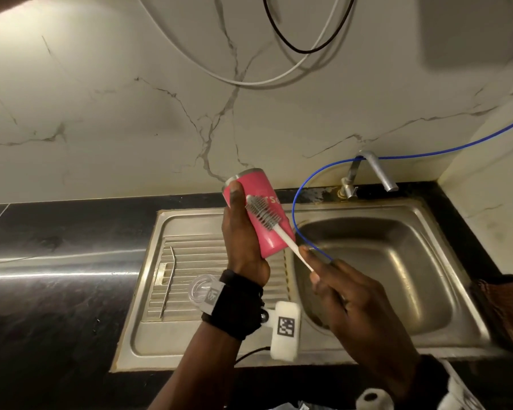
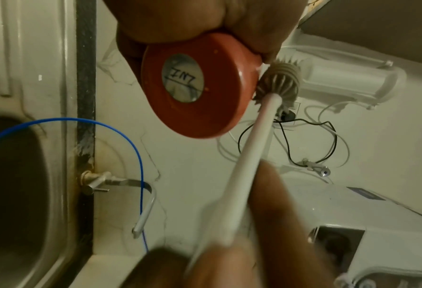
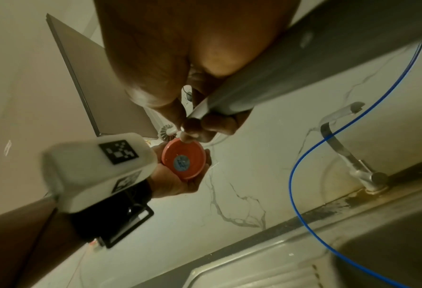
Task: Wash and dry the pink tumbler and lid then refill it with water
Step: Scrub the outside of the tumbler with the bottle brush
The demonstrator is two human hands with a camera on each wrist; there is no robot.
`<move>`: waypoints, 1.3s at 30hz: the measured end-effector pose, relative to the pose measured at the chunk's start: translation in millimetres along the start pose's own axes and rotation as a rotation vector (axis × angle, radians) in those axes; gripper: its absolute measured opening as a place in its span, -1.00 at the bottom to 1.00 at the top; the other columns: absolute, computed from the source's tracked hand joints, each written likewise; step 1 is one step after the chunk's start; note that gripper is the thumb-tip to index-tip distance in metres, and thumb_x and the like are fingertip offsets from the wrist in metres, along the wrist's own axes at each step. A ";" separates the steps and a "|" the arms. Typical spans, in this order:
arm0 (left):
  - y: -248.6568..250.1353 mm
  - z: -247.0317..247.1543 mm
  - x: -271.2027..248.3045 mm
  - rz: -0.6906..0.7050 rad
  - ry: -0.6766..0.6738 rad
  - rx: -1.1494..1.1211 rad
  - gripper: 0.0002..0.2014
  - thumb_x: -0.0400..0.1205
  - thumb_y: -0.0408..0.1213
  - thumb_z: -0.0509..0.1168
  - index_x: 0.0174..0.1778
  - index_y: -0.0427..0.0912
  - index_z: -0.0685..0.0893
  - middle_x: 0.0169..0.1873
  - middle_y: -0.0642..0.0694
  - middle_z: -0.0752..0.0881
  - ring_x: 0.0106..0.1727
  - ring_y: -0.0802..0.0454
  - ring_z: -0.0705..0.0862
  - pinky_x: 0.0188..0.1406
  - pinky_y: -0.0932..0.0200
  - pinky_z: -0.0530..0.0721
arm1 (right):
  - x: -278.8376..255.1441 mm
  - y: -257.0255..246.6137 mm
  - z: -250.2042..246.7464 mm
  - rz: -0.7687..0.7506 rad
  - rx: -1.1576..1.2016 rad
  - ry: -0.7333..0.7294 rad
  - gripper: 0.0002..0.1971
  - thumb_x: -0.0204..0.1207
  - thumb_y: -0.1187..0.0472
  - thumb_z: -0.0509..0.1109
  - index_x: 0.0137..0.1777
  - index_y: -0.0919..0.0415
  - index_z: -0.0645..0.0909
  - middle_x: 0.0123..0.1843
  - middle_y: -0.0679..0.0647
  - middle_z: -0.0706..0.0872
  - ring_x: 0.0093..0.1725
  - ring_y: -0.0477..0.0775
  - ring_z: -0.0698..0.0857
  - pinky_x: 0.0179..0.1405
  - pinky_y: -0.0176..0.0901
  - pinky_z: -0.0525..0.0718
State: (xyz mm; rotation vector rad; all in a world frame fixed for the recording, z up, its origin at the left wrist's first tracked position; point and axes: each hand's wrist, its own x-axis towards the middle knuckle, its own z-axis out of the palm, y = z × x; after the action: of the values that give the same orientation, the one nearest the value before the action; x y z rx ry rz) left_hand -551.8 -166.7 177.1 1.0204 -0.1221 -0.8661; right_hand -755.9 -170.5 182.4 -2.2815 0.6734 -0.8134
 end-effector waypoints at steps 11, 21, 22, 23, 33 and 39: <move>7.4 -2.5 -0.8 0.014 -0.043 -0.023 -0.08 0.52 0.52 0.42 0.59 -0.14 0.63 0.14 -0.29 0.79 0.13 -0.34 0.74 0.22 -0.38 0.75 | 1.6 0.2 -3.4 -0.004 -0.052 0.071 -0.50 0.70 0.22 0.33 0.63 -0.06 0.54 -0.20 -0.12 0.57 -0.31 -0.10 0.63 -0.28 -0.26 0.55; 32.7 4.4 5.5 0.096 -0.043 -0.086 -0.33 0.76 0.34 0.24 0.54 -0.15 0.63 0.05 -0.20 0.81 0.00 -0.15 0.81 0.13 -0.19 0.82 | 0.3 -3.9 -6.7 -0.011 -0.016 0.073 -0.49 0.70 0.24 0.32 0.64 -0.05 0.53 -0.15 -0.14 0.62 -0.21 -0.14 0.66 -0.14 -0.39 0.57; 29.9 8.0 1.3 0.078 -0.056 -0.080 -0.29 0.74 0.37 0.27 0.57 -0.15 0.63 0.08 -0.21 0.81 0.03 -0.17 0.81 0.16 -0.21 0.81 | 9.0 -5.2 -4.3 -0.023 -0.016 0.103 -0.49 0.69 0.27 0.33 0.63 0.00 0.55 -0.12 -0.12 0.65 -0.18 -0.16 0.67 -0.08 -0.42 0.57; 26.4 10.4 -1.8 0.063 -0.071 -0.071 -0.26 0.71 0.39 0.29 0.59 -0.15 0.62 0.13 -0.23 0.81 0.09 -0.20 0.80 0.21 -0.26 0.80 | 16.6 -5.5 -2.0 -0.026 -0.012 0.123 -0.50 0.68 0.29 0.33 0.62 0.03 0.56 -0.09 -0.08 0.69 -0.15 -0.15 0.69 -0.05 -0.36 0.61; 29.6 3.0 -2.9 0.059 -0.040 -0.092 -0.27 0.73 0.38 0.25 0.59 -0.16 0.63 0.15 -0.24 0.80 0.07 -0.16 0.81 0.17 -0.20 0.83 | -16.0 3.0 -9.8 0.028 0.007 0.037 -0.47 0.75 0.07 0.25 0.70 -0.23 0.38 -0.15 -0.09 0.64 -0.23 -0.07 0.68 -0.19 -0.25 0.62; 8.8 16.8 -20.8 -0.035 -0.147 -0.074 -0.27 0.75 0.33 0.17 0.64 -0.17 0.60 0.09 -0.16 0.83 -0.06 -0.04 0.85 -0.15 0.01 0.84 | 8.5 1.8 -11.9 0.015 0.006 0.137 -0.47 0.69 0.28 0.31 0.65 -0.02 0.50 -0.16 -0.11 0.65 -0.19 -0.22 0.67 -0.08 -0.44 0.58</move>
State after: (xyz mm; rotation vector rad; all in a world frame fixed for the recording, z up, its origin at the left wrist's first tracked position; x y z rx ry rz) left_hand -568.6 -162.2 199.3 0.8912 -0.1955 -0.9709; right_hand -758.7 -181.5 191.8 -2.2279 0.7475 -0.9702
